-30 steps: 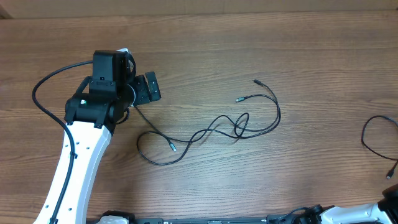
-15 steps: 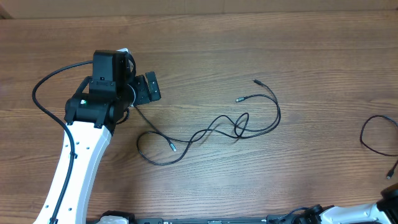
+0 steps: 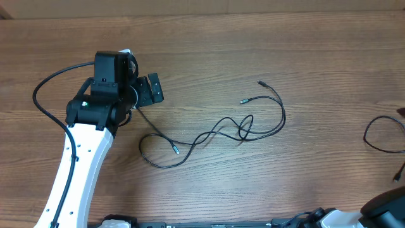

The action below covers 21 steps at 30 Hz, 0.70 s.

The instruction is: Untangle cables

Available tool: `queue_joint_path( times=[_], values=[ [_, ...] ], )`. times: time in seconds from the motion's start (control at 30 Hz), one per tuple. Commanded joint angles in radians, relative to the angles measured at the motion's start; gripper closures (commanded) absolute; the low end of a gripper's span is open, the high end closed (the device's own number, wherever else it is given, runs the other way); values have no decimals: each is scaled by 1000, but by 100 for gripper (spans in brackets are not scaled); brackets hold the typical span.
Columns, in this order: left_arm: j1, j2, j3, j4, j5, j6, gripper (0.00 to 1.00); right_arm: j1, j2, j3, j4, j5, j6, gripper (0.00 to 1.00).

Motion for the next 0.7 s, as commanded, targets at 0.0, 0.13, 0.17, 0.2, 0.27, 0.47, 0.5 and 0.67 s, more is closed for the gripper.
queue_joint_path(
  times=[0.0, 0.13, 0.17, 0.2, 0.27, 0.47, 0.5, 0.67],
  values=[
    [2, 0, 10, 0, 7, 11, 0, 109, -18, -4, 6, 13, -48, 0],
    [2, 0, 10, 0, 7, 12, 0, 254, -18, -5, -8, 19, -87, 0],
    [2, 0, 10, 0, 7, 12, 0, 312, -18, -6, -21, 31, -100, 0],
    [2, 0, 10, 0, 7, 12, 0, 346, -18, -6, -27, 35, -100, 0],
    [2, 0, 10, 0, 7, 12, 0, 420, -18, -7, -40, 36, -100, 0],
    [2, 0, 10, 0, 7, 11, 0, 678, -18, -7, -76, 31, -169, 0],
    [2, 0, 10, 0, 7, 11, 1, 716, -18, -7, -76, 32, -192, 0],
    [2, 0, 10, 0, 7, 11, 0, 910, -18, -7, -58, 27, -364, 0]
  ],
)
